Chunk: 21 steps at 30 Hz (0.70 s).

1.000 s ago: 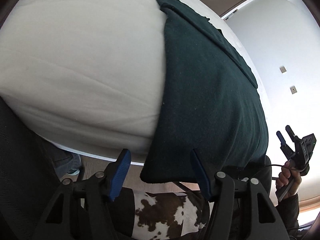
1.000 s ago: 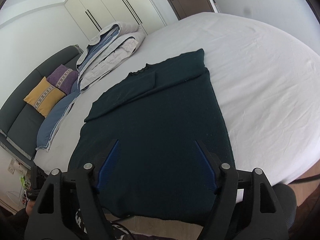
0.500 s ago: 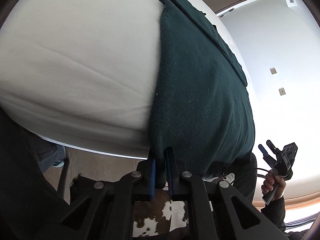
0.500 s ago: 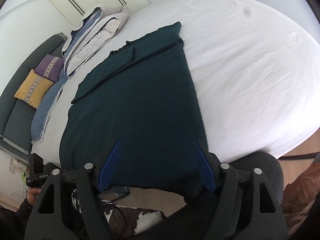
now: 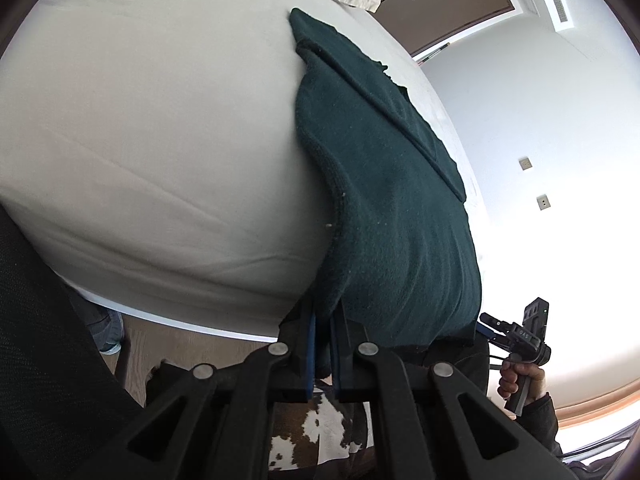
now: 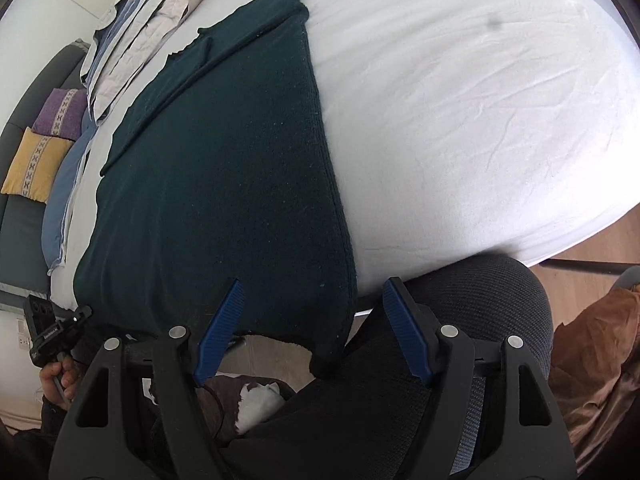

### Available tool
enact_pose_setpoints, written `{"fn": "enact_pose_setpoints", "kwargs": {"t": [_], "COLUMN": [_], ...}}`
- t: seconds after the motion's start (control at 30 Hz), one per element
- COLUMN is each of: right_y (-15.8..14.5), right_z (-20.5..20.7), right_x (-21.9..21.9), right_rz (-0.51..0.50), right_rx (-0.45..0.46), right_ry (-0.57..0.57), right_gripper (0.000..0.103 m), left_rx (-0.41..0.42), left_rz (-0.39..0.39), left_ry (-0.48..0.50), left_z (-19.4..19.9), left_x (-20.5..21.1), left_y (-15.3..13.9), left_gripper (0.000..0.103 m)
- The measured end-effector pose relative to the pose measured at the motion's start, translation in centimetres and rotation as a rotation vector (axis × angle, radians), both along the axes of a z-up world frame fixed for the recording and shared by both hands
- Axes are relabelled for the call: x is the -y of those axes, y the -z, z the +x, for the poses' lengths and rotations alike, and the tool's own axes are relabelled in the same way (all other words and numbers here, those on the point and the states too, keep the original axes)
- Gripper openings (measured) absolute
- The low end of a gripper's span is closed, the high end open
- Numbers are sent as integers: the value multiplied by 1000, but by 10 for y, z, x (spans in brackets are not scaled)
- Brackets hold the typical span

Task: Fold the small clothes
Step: 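Lift the hem with both grippers and fold it toward the collar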

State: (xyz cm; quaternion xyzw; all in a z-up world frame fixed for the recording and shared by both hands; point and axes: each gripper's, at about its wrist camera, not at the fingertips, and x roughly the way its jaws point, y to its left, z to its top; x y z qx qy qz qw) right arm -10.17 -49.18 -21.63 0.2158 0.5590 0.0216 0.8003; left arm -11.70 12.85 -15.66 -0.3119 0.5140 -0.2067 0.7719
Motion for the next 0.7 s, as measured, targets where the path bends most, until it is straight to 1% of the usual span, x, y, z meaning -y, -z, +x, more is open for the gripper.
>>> {"fn": "enact_pose_setpoints", "kwargs": {"t": [0.1, 0.2, 0.27, 0.33, 0.37, 0.43, 0.47, 0.5, 0.53, 0.57, 0.6, 0.63, 0.7], "right_y": [5, 7, 8, 9, 9, 10, 10, 10, 10, 11, 10, 11, 12], "right_z": [6, 11, 13, 11, 9, 5, 3, 1, -1, -2, -4, -5, -9], "right_x": [-4, -10, -15, -19, -20, -23, -24, -25, -27, -27, -28, -29, -29], "right_rz": [-18, -46, -52, -52, -51, -46, -47, -50, -56, -57, -54, -51, -44], "right_rx": [-19, -54, -75, -89, -93, -98, -98, -98, -99, -100, -94, -98, -100], "right_ry": [-25, -67, -97, -118, -123, -129, -132, -134, -135, -134, -133, -130, -128], "right_gripper": [71, 71, 70, 62, 60, 49, 47, 42, 35, 34, 30, 20, 12], "left_rx": [13, 8, 7, 10, 11, 10, 8, 6, 4, 3, 3, 5, 10], "left_rz": [-32, -36, -42, -43, -43, -49, -51, -52, -53, -54, -54, -52, -47], "left_ry": [-12, -15, -16, -13, -12, -13, -14, -15, -16, -17, -18, -18, -18], "left_z": [0, 0, 1, 2, 2, 2, 3, 3, 3, 3, 3, 3, 3], "left_x": [-4, -5, -6, -6, -5, -7, -7, -7, -8, -8, -9, -8, -8], "left_y": [-5, -5, -5, -6, -6, -5, -4, -4, -3, -3, -3, -4, -6], "left_gripper": [6, 6, 6, 6, 6, 6, 6, 6, 6, 6, 6, 6, 6]}}
